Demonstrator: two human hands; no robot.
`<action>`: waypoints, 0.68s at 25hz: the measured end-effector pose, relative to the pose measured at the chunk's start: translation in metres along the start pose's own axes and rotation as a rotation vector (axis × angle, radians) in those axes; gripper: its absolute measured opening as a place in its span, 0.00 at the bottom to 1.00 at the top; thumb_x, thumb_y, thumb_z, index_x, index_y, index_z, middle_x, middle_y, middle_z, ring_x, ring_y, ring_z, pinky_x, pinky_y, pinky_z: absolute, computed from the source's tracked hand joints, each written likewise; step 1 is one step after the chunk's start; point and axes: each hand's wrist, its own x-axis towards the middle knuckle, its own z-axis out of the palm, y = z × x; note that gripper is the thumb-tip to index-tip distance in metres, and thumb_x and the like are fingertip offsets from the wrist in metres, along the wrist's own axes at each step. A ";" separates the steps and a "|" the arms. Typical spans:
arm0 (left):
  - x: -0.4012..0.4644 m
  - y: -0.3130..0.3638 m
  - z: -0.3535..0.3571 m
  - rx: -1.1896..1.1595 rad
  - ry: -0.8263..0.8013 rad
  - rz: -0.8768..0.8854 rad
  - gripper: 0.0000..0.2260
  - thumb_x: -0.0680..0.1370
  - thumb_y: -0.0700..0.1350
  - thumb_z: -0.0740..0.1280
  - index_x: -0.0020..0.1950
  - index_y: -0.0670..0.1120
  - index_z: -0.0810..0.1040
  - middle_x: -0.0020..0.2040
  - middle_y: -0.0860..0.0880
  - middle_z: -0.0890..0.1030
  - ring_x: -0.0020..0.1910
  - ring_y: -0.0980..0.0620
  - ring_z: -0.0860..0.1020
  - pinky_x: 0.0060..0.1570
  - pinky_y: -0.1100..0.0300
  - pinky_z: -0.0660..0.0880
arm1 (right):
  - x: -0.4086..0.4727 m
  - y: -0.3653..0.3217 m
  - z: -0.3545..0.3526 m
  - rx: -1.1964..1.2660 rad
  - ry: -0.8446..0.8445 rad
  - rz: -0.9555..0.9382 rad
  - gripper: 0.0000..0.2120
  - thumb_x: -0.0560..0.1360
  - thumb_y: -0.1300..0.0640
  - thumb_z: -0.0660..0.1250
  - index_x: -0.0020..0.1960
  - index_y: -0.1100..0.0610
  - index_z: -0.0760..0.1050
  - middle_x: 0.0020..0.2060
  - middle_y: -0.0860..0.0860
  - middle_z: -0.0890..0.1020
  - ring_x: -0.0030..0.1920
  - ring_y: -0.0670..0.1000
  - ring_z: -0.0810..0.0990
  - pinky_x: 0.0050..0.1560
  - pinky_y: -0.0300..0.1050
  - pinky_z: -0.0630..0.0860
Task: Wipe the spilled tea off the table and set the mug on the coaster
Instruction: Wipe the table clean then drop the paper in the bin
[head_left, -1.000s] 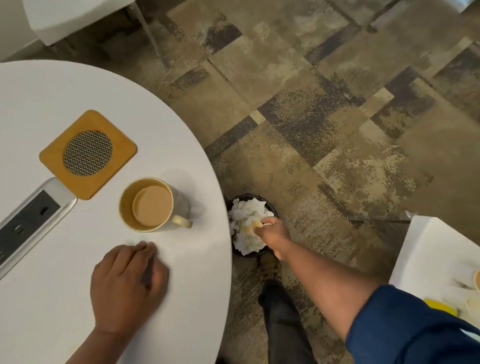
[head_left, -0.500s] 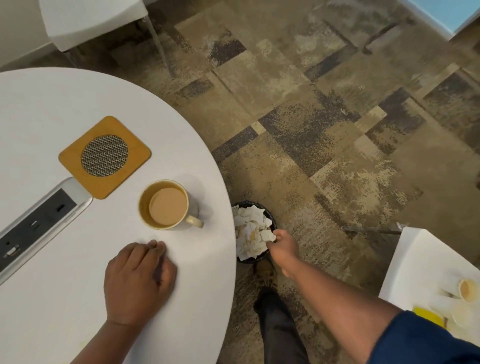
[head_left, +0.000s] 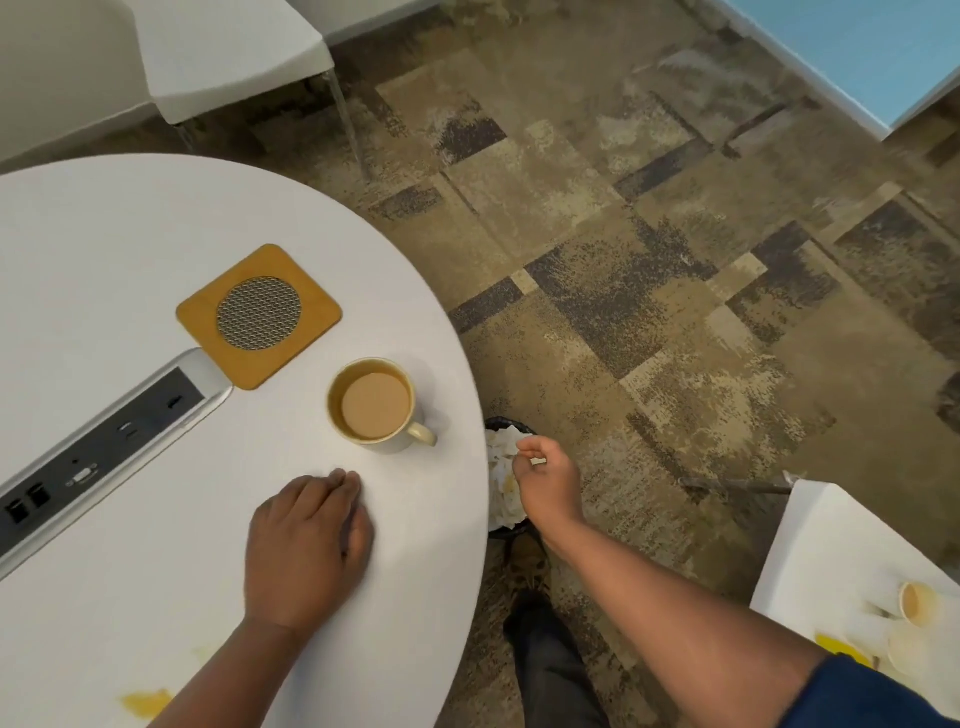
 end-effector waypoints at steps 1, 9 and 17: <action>0.001 0.000 -0.003 -0.002 -0.024 -0.002 0.16 0.75 0.47 0.67 0.57 0.41 0.86 0.52 0.45 0.86 0.51 0.40 0.84 0.46 0.48 0.78 | -0.007 -0.005 0.000 -0.014 -0.009 -0.059 0.12 0.77 0.60 0.66 0.45 0.43 0.75 0.46 0.47 0.82 0.44 0.49 0.81 0.40 0.43 0.76; -0.010 -0.015 -0.046 -0.231 -0.114 -0.101 0.15 0.74 0.39 0.67 0.59 0.44 0.85 0.61 0.48 0.85 0.55 0.43 0.84 0.52 0.52 0.80 | -0.069 -0.038 0.023 -0.563 -0.064 -0.791 0.12 0.72 0.53 0.61 0.52 0.52 0.80 0.50 0.47 0.79 0.51 0.51 0.74 0.51 0.45 0.71; -0.131 -0.107 -0.090 -0.240 0.107 -0.495 0.16 0.71 0.36 0.70 0.58 0.41 0.85 0.60 0.42 0.85 0.57 0.39 0.83 0.58 0.49 0.80 | -0.140 -0.087 0.157 -0.831 -0.434 -1.050 0.13 0.71 0.58 0.63 0.51 0.49 0.82 0.48 0.44 0.84 0.51 0.54 0.79 0.48 0.47 0.65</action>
